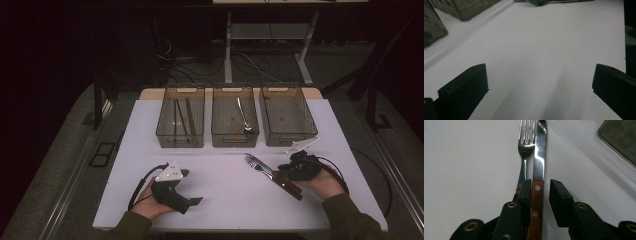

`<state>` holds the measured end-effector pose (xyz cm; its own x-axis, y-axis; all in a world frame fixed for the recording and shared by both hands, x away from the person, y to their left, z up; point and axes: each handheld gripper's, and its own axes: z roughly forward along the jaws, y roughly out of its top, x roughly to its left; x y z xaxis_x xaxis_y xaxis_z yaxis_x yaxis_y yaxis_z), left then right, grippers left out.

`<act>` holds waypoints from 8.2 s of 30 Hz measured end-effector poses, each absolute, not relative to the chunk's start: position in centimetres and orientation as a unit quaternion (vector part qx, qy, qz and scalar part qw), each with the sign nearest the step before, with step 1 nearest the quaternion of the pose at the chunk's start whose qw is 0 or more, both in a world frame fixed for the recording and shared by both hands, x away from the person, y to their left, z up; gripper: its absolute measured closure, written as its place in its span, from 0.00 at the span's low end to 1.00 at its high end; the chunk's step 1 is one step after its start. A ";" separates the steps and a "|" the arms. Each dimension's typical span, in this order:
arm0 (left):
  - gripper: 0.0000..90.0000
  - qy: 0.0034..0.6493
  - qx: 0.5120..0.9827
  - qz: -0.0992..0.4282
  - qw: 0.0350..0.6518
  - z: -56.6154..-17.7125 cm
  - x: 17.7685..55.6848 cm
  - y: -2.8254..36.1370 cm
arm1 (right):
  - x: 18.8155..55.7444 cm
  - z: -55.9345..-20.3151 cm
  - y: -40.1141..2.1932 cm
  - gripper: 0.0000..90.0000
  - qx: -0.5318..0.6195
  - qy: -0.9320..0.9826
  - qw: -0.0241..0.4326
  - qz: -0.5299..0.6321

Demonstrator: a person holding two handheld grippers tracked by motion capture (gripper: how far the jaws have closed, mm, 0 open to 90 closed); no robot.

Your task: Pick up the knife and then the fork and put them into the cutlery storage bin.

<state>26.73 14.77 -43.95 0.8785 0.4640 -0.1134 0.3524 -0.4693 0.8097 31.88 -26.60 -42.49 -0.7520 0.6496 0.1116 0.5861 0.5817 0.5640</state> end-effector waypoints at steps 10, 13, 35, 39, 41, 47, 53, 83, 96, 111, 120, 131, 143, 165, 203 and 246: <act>0.00 0.239 0.855 0.061 0.456 -44.0 26.7 14.7 | 32.0 -43.0 -26.0 0.82 0.340 0.894 0.052 0.287; 0.00 0.238 0.856 0.060 0.455 -44.0 26.7 14.7 | 32.1 -43.1 -25.9 0.83 0.338 0.895 0.054 0.285; 0.00 0.236 0.857 0.061 0.455 -44.0 26.6 14.6 | 36.0 -42.0 -21.4 0.83 0.334 0.940 -0.004 0.073; 0.00 0.235 0.857 0.061 0.454 -44.0 26.6 14.6 | 36.7 -42.0 -20.4 0.85 0.335 0.942 -0.016 0.030; 0.00 0.236 0.857 0.061 0.455 -44.0 26.6 14.6 | 36.7 -42.0 -20.0 0.85 0.338 0.941 -0.013 0.019; 0.00 0.235 0.857 0.062 0.455 -44.0 26.6 14.6 | 36.5 -41.9 -20.7 0.86 0.333 0.942 -0.012 0.043; 0.00 0.237 0.856 0.062 0.456 -44.0 26.7 14.6 | 35.7 -41.2 -22.3 0.86 0.344 0.935 -0.001 0.090; 0.00 0.233 0.858 0.065 0.454 -43.8 26.7 14.9 | 34.0 -39.5 -28.3 0.86 0.365 0.883 0.034 0.292; 0.00 0.242 0.851 0.067 0.461 -43.8 26.9 15.2 | 33.7 -38.4 -29.7 0.86 0.369 0.854 0.046 0.363; 0.00 0.251 0.846 0.063 0.467 -44.0 27.1 15.3 | 33.7 -36.7 -31.2 0.85 0.398 0.799 0.099 0.440; 0.00 0.249 0.848 0.064 0.464 -44.0 27.1 15.2 | 33.7 -35.6 -31.9 0.86 0.416 0.773 0.124 0.463; 0.00 0.251 0.848 0.062 0.463 -44.0 27.1 15.1 | 35.2 -33.7 -33.2 0.86 0.435 0.741 0.165 0.484; 0.00 0.251 0.846 0.062 0.466 -44.0 27.1 15.2 | 39.0 -32.4 -33.4 0.85 0.462 0.723 0.210 0.469; 0.00 0.248 0.845 0.062 0.469 -43.9 27.0 15.3 | 43.4 -37.3 -34.2 0.85 0.517 0.740 0.204 0.379; 0.00 0.248 0.846 0.062 0.468 -43.9 27.0 15.3 | 40.8 -37.6 -34.0 0.48 0.496 0.741 0.173 0.419; 0.00 0.247 0.848 0.066 0.465 -43.8 26.8 15.3 | 30.0 -40.4 -29.6 0.34 0.389 0.801 0.112 0.441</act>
<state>26.76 15.30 -43.79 0.8688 0.4807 -0.1184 0.3583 -0.4456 0.8204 29.95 -29.60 -40.39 -0.6726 0.7219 0.1627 0.5237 0.3090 0.7939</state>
